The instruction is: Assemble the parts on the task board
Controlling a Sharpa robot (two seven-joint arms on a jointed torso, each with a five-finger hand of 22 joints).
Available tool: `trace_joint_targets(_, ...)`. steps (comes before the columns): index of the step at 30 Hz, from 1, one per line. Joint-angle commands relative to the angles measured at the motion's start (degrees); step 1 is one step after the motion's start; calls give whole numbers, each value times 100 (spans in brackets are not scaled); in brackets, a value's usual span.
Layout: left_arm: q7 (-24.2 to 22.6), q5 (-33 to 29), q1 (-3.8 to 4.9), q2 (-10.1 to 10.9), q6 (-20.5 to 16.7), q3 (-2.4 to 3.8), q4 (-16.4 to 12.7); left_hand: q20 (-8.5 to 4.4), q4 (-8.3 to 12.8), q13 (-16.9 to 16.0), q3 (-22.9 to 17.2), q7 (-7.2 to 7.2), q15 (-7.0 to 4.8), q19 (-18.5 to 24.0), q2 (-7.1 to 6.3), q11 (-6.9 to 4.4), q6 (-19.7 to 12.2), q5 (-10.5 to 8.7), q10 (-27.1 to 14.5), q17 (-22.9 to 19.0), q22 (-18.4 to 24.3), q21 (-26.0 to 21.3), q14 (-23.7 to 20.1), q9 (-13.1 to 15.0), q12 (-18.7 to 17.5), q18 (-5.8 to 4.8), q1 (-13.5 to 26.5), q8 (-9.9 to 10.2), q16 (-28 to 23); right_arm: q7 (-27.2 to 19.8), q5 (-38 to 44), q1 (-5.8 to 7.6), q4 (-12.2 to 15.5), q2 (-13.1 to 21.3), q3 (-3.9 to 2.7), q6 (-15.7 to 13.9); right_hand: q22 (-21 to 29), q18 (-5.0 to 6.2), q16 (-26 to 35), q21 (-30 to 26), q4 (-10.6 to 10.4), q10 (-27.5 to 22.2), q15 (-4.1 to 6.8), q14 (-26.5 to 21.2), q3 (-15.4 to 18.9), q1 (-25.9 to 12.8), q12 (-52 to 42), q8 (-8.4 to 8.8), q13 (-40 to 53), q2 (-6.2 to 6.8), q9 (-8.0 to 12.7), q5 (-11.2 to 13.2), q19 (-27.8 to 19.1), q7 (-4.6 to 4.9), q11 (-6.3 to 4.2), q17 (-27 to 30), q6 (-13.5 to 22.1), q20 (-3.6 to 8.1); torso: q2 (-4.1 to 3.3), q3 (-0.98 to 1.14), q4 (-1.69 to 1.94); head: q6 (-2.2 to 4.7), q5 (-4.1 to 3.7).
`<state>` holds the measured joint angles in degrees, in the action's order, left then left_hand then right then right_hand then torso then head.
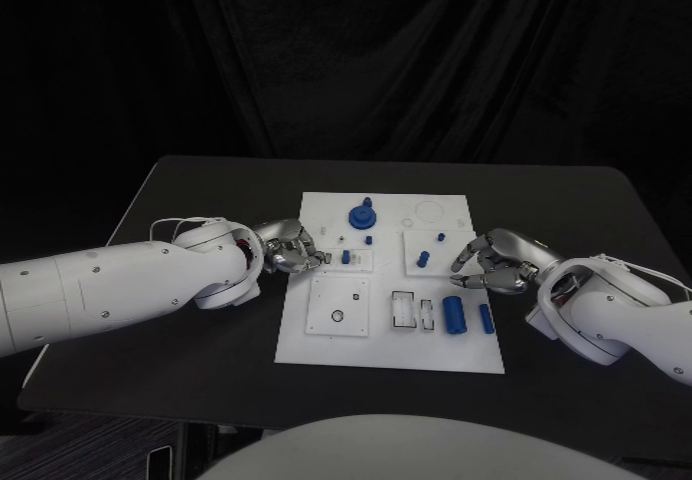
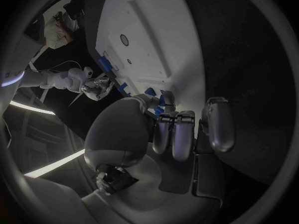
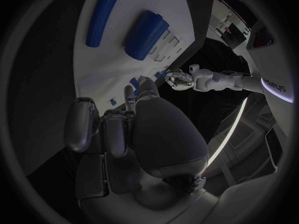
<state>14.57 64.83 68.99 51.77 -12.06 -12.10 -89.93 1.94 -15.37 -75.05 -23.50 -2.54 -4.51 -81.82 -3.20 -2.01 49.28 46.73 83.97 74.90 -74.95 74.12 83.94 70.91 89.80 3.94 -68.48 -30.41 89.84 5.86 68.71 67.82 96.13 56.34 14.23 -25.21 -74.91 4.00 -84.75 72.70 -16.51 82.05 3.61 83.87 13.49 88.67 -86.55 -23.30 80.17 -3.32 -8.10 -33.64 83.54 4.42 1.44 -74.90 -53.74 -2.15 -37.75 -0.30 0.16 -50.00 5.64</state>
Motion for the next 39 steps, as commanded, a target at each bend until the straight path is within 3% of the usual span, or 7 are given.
trace_joint_targets(1,-510,-18,35,16,179,4,6,-34,71,-1495,-94,107,-41,-16,-84,-34,141,-144,603,1510,-1037,72,606,-22,20,-39,-24,-20,16,111,35,-16,-8,-7,-2,45,-959,0,-3,-39,-6,245,44,432,-31,160,33,-40,-57,-214,7,-39,16,-18,-175,-599,-36,-10,3,0,4,0,-8)
trace_joint_targets(7,-788,-521,72,3,399,5,122,-36,97,-1495,-101,114,-43,-25,-118,-39,183,-181,603,1510,-1046,99,606,-37,20,-45,-38,-25,16,120,35,-17,-21,-21,-2,49,-959,0,-3,-39,-6,245,44,432,-31,160,33,-40,-57,-214,7,-39,16,-18,-175,-599,-36,-10,9,3,10,0,-13)
trace_joint_targets(12,-758,-992,121,-60,756,5,284,-32,59,-1495,-58,98,-33,-4,-103,-24,190,-302,603,1510,-1042,83,606,-117,20,-43,-4,57,16,129,35,-17,-25,-23,-2,51,-959,0,-3,-39,-6,245,44,432,-31,160,33,-40,-57,-214,7,-39,16,-18,-175,-599,-36,-10,9,11,-10,0,-9)
trace_joint_targets(16,-625,-1138,220,-174,1114,5,466,-25,38,-1495,-11,90,-26,20,-59,-16,215,-481,603,1510,-1033,58,606,-195,20,-36,1,132,16,137,35,-17,-24,-17,-2,51,-959,0,-2,-40,-5,244,46,432,-37,161,34,-41,-60,-219,7,-45,16,-19,-176,-598,-36,-9,1,6,2,0,-17)
trace_joint_targets(26,-59,-1210,513,-603,2079,5,926,-13,19,-1495,39,84,-13,79,-12,-6,245,-660,603,1510,-1004,-31,606,-280,20,-16,6,217,16,139,35,-17,2,-8,-2,-38,-959,0,-3,-42,-4,242,46,432,-39,163,35,-42,-64,-220,7,-47,16,-20,-177,-599,-35,-8,5,6,7,0,-10)
trace_joint_targets(33,225,-1216,603,-858,2221,5,1147,-10,66,-1495,40,79,-12,82,-16,-3,219,-714,603,1510,-1003,-35,606,-319,20,-15,-40,273,16,171,35,-17,34,42,-2,-146,-955,3,-1,-56,-3,236,47,431,-42,166,39,-43,-74,-222,7,-50,11,-21,-178,-596,-35,-8,5,5,8,0,-14)
trace_joint_targets(39,596,-1217,629,-1001,2307,5,1267,-9,60,-1495,59,70,-11,47,-20,2,219,-745,603,1510,-1018,19,606,-352,20,-26,-23,314,16,186,35,-17,35,44,-2,-157,-956,3,-5,-54,-1,236,47,433,-44,170,39,-43,-73,-219,7,-52,12,-21,-178,-602,-32,-7,-1,5,12,0,-27)
